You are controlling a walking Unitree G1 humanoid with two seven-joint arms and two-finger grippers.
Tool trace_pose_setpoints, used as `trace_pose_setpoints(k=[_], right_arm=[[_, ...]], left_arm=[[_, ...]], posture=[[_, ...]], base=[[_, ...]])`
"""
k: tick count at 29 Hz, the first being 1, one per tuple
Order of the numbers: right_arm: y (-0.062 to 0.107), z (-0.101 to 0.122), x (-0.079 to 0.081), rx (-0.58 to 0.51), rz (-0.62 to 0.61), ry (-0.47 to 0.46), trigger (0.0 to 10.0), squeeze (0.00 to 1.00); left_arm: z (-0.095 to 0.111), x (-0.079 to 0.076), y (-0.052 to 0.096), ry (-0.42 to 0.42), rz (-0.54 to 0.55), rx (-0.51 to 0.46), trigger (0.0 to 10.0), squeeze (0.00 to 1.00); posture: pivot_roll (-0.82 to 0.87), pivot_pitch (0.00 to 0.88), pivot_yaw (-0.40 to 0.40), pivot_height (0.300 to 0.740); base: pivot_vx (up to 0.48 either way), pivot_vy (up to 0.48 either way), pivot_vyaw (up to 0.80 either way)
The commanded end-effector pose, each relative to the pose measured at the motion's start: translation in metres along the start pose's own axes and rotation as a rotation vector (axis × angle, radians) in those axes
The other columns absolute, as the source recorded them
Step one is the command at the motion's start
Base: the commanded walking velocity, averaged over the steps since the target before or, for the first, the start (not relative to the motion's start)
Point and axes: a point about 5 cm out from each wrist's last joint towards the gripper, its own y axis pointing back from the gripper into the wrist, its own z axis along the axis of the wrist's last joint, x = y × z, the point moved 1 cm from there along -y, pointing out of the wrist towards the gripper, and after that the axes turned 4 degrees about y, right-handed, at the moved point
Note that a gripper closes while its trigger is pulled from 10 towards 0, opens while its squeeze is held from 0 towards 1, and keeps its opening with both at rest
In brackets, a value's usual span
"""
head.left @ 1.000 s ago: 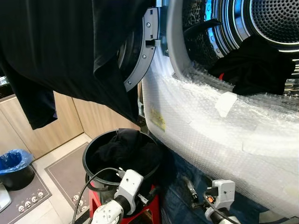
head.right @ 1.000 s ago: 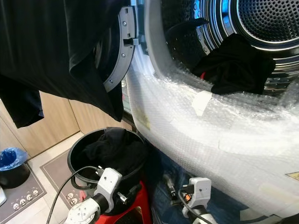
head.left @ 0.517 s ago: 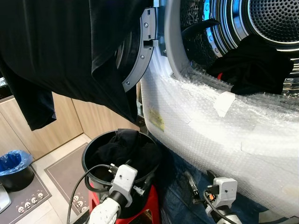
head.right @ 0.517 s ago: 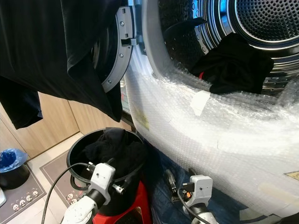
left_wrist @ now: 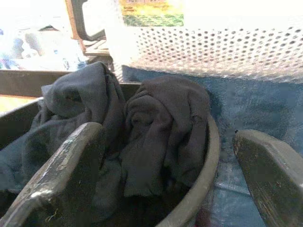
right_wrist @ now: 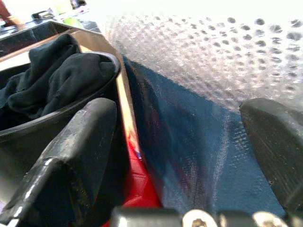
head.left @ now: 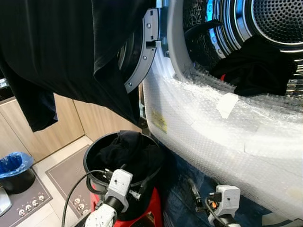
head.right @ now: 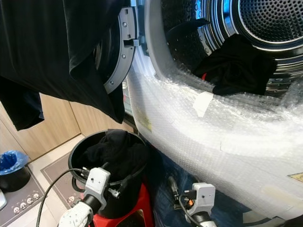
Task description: Clothes washing
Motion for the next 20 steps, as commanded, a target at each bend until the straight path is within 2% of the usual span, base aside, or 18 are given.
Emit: trace_pose_setpoints(k=[1, 5, 10, 20], right_arm=[[-0.009, 0.013, 0.0, -0.039, -0.023, 0.023, 10.0, 0.0], [-0.013, 0.016, 0.002, -0.047, -0.026, 0.03, 10.0, 0.0], [-0.011, 0.015, 0.007, -0.053, -0.002, 0.02, 10.0, 0.0], [-0.007, 0.013, 0.007, -0.045, 0.004, 0.019, 10.0, 0.0]], left_arm=[[0.005, 0.009, -0.009, -0.019, 0.032, 0.002, 10.0, 0.0], [0.012, 0.016, -0.016, -0.032, 0.046, -0.009, 10.0, 0.0], [0.013, 0.02, -0.015, -0.014, 0.048, -0.014, 10.0, 0.0], [0.014, 0.012, -0.008, -0.025, 0.002, -0.025, 10.0, 0.0]], posture=[[-0.07, 0.0, 0.035, 0.74], [-0.06, 0.0, 0.041, 0.74], [-0.06, 0.0, 0.047, 0.74], [-0.05, 0.0, 0.037, 0.74]], base=[[0.0, 0.0, 0.0], [0.0, 0.0, 0.0], [0.0, 0.0, 0.0], [0.0, 0.0, 0.0]])
